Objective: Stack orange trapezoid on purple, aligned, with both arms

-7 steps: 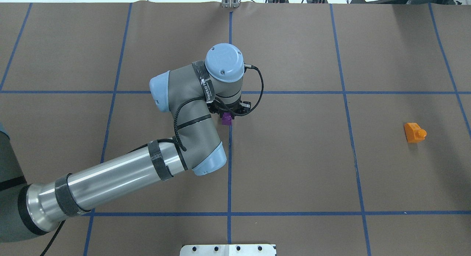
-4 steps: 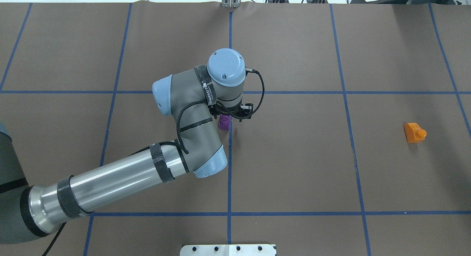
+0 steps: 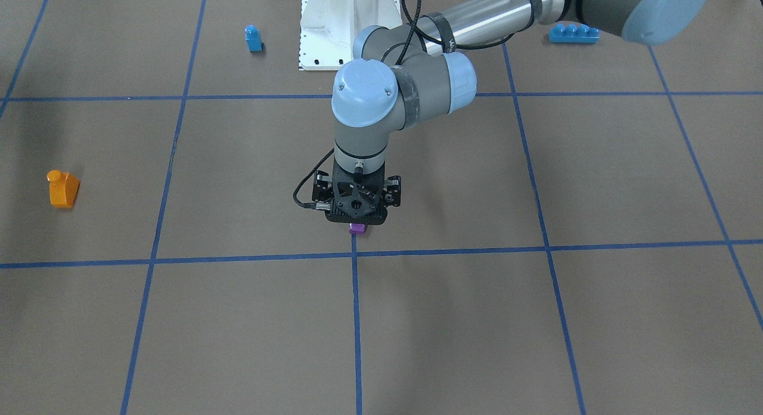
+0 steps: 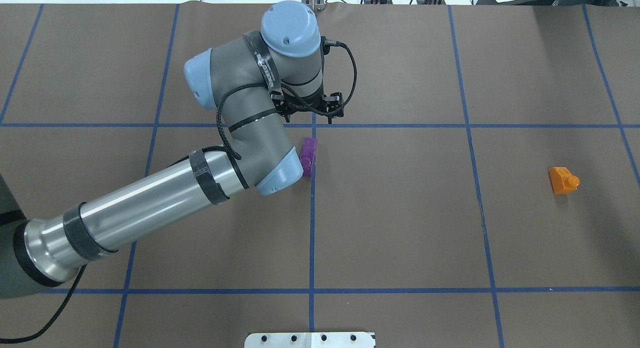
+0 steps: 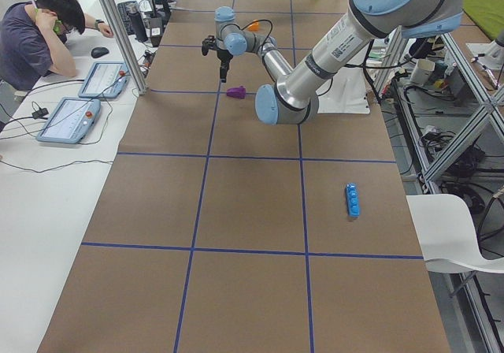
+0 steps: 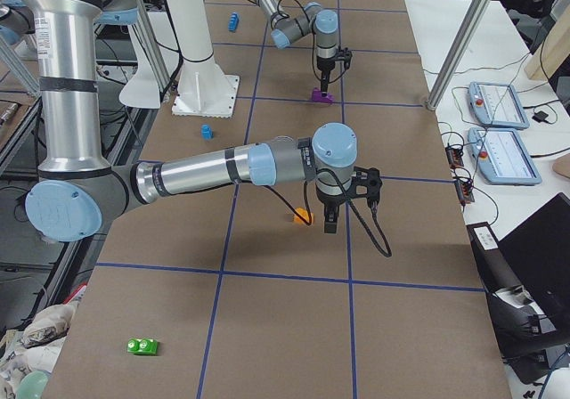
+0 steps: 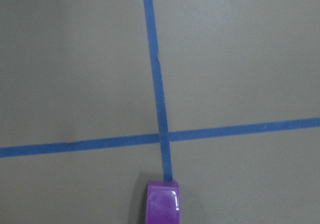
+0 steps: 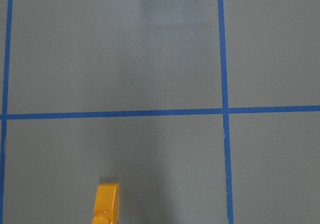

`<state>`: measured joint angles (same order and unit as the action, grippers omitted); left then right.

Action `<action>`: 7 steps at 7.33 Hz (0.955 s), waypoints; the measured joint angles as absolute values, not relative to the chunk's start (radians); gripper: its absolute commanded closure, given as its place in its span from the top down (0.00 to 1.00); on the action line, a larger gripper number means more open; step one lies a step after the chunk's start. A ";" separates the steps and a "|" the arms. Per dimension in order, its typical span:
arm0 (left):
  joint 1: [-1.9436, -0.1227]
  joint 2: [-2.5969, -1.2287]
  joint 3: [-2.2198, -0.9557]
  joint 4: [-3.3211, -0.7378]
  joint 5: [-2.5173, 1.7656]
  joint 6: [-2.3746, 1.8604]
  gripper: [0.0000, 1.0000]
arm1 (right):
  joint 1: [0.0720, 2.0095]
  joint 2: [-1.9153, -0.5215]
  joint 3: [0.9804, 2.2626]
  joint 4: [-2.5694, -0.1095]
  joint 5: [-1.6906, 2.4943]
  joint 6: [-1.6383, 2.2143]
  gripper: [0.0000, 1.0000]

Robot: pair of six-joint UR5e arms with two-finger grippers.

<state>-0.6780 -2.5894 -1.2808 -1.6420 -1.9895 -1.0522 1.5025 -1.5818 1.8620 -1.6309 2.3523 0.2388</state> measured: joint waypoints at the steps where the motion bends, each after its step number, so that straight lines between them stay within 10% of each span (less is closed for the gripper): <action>1: -0.718 -2.587 -1.320 -1.594 -2.024 -1.034 1.00 | 1.459 -1.601 1.897 -1.603 2.317 0.281 1.00; 7: -0.784 -2.517 -1.515 -1.412 -2.049 -0.945 0.99 | 1.069 -1.761 1.900 -1.109 2.168 0.701 1.00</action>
